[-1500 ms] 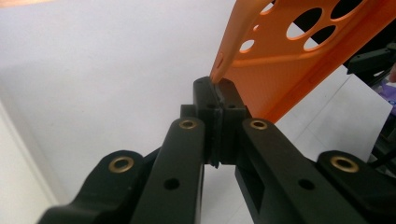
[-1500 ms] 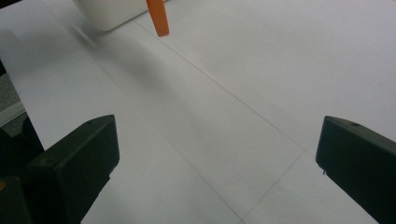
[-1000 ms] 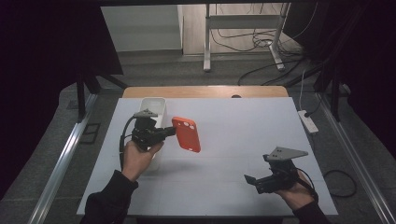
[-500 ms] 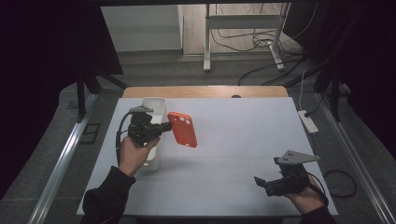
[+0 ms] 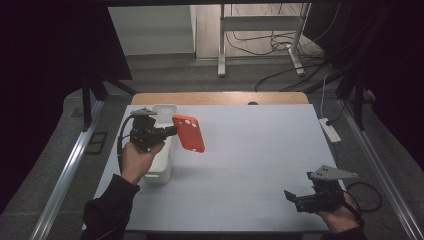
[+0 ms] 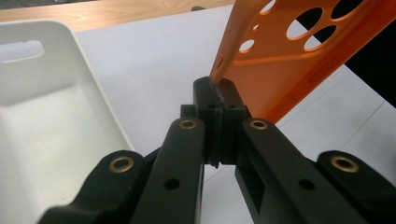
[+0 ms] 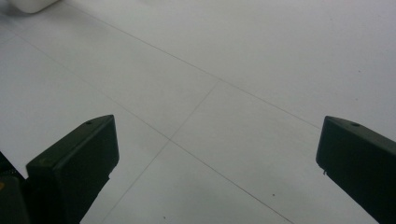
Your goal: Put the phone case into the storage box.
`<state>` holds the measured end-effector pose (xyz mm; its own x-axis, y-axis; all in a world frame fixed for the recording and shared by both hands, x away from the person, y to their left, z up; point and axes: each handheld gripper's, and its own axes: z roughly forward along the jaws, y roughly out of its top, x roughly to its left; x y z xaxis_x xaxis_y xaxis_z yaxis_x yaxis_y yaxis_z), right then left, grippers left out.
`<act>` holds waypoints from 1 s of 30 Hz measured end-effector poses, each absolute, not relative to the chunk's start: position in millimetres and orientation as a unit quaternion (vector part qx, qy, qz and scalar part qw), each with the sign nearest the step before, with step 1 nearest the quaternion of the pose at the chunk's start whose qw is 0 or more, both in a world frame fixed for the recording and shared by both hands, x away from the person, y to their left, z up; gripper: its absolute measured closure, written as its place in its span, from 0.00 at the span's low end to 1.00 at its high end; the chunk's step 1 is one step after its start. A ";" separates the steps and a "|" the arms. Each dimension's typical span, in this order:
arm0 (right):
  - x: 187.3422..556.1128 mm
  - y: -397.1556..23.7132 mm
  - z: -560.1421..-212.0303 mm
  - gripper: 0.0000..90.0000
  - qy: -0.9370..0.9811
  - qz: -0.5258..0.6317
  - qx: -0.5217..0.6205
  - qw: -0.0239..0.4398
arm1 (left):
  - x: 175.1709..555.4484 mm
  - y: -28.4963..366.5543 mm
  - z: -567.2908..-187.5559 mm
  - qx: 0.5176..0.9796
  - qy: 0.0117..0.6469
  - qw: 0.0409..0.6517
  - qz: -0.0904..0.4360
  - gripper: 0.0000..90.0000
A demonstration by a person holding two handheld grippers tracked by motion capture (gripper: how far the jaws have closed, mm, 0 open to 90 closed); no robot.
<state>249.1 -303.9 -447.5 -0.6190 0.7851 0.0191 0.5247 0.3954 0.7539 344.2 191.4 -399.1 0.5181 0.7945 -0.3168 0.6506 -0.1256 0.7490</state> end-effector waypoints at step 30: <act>231.6 -326.0 -448.7 0.00 0.789 0.379 0.449 0.181 | 358.5 222.1 -389.7 0.731 0.517 0.433 0.103 0.99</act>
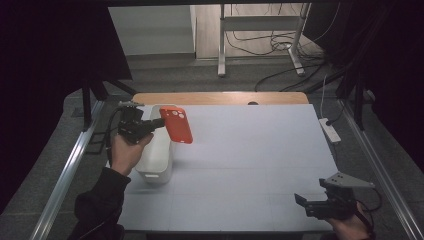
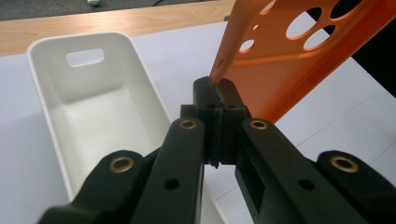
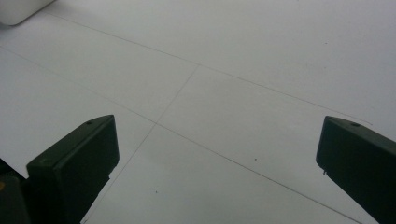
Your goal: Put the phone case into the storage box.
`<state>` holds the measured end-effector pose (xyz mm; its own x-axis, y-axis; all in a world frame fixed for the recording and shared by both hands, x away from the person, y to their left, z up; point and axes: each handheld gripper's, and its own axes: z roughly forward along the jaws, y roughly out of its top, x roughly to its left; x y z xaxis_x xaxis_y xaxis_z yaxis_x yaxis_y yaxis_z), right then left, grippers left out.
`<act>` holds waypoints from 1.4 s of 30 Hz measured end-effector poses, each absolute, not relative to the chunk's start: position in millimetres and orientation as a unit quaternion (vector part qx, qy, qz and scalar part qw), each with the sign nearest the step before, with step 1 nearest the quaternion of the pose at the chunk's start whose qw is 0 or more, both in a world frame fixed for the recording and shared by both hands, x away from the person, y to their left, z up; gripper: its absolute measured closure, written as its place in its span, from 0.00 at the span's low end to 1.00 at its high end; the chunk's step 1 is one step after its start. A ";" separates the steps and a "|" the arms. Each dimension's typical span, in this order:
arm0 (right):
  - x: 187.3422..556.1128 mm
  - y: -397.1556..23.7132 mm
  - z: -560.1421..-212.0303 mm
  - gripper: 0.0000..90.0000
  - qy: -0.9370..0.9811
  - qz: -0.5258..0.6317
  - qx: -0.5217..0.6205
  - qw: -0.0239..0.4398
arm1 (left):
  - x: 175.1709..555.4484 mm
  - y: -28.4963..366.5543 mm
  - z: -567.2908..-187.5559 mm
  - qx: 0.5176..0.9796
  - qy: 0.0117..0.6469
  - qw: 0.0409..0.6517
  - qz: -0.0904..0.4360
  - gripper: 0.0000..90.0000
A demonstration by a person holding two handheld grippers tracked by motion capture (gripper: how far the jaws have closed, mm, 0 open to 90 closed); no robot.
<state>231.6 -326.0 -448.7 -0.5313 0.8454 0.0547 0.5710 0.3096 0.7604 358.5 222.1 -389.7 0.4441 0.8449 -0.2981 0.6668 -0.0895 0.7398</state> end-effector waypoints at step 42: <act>233.3 -325.6 -449.6 0.00 0.793 0.376 0.448 0.171 | 392.9 253.5 -380.0 0.703 0.557 0.423 0.129 0.99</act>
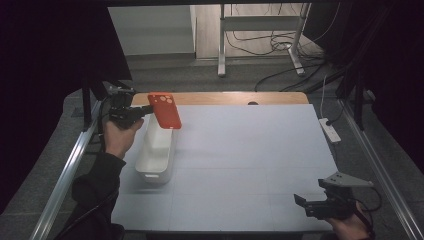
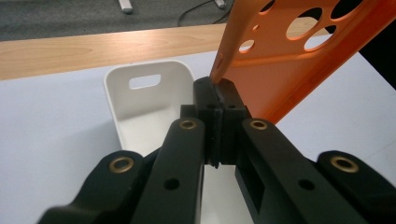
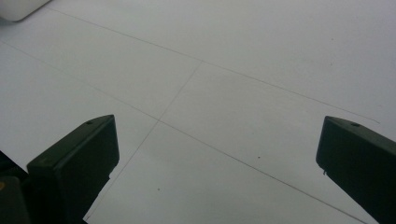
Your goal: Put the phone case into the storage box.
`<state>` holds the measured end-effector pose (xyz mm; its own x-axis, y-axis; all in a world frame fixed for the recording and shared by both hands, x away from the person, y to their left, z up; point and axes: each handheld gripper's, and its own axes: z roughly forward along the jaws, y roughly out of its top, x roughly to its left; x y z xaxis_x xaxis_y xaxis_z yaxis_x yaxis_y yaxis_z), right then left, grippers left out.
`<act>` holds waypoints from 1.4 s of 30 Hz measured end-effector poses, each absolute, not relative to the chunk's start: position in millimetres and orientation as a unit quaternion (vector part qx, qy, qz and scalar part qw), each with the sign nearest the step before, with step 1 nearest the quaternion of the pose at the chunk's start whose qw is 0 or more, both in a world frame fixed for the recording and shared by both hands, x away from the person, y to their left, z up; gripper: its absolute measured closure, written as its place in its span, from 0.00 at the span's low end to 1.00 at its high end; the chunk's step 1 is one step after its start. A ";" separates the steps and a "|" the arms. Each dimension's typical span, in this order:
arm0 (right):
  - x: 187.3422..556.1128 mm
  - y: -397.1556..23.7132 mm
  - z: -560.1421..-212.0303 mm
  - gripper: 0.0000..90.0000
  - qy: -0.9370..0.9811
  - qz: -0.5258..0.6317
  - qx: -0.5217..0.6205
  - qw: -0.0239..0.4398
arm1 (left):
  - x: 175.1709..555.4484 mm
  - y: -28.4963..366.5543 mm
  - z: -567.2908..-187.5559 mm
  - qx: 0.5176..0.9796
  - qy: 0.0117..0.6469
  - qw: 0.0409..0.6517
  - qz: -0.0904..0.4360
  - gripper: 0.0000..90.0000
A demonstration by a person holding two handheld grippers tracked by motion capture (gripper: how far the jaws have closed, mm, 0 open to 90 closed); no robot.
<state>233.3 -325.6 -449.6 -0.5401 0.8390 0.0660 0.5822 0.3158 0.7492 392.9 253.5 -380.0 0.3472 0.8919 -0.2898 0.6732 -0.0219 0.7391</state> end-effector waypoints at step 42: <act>233.7 -326.6 -449.8 0.00 0.794 0.376 0.448 0.164 | 432.4 273.1 -395.9 0.683 0.585 0.405 0.163 1.00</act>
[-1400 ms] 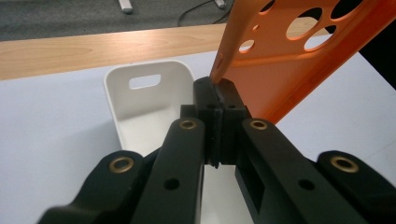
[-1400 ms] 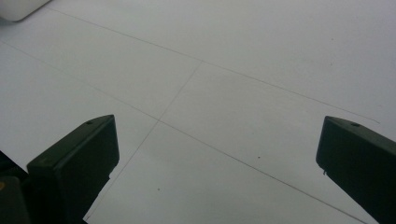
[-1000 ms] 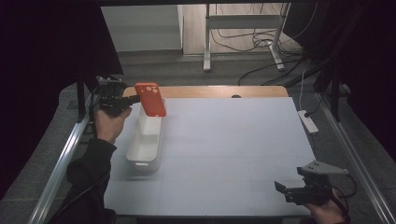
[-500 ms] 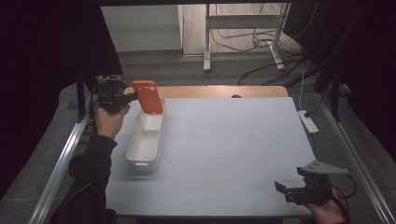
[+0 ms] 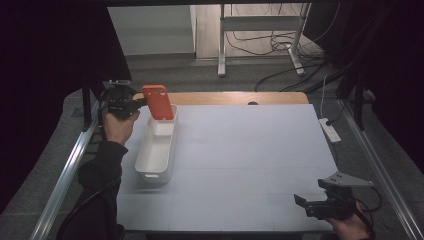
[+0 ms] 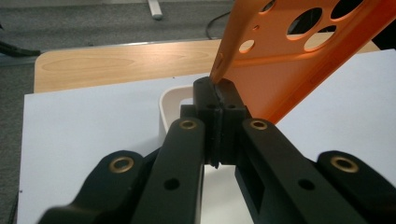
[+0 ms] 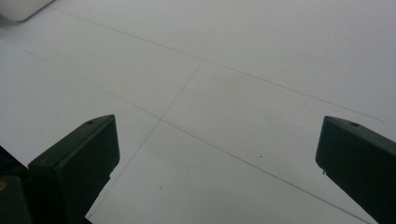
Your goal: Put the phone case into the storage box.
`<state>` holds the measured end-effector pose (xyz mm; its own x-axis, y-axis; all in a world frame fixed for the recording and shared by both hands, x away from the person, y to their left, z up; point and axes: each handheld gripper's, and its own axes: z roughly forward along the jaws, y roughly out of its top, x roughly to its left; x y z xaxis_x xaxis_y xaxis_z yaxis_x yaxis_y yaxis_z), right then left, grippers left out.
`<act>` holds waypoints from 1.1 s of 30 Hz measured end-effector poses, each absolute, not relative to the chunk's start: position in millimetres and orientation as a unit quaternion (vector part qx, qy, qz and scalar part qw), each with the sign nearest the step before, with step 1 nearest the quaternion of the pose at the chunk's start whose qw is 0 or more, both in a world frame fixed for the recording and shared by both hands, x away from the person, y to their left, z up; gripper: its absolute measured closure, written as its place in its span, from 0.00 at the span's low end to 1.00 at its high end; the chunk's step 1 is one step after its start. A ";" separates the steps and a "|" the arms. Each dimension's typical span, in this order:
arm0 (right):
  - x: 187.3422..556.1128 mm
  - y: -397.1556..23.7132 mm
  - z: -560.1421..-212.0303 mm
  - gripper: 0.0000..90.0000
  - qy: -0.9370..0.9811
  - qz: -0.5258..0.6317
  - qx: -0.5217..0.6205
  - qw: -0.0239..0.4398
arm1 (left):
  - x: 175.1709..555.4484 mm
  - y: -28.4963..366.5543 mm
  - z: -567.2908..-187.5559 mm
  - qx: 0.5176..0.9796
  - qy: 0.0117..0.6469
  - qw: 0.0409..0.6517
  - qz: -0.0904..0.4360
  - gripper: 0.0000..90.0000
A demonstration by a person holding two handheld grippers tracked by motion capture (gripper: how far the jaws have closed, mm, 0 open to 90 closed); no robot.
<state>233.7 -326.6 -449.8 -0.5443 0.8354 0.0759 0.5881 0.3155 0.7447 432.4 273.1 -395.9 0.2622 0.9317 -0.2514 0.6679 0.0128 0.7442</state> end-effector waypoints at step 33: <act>233.0 -327.3 -449.8 0.00 0.793 0.381 0.447 0.164 | 452.5 267.7 -425.1 0.690 0.592 0.388 0.154 1.00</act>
<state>233.0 -327.3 -449.8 -0.5470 0.8333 0.0805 0.5836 0.3106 0.7503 452.5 267.7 -425.1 0.2525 0.9356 -0.2468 0.6973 0.0009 0.7168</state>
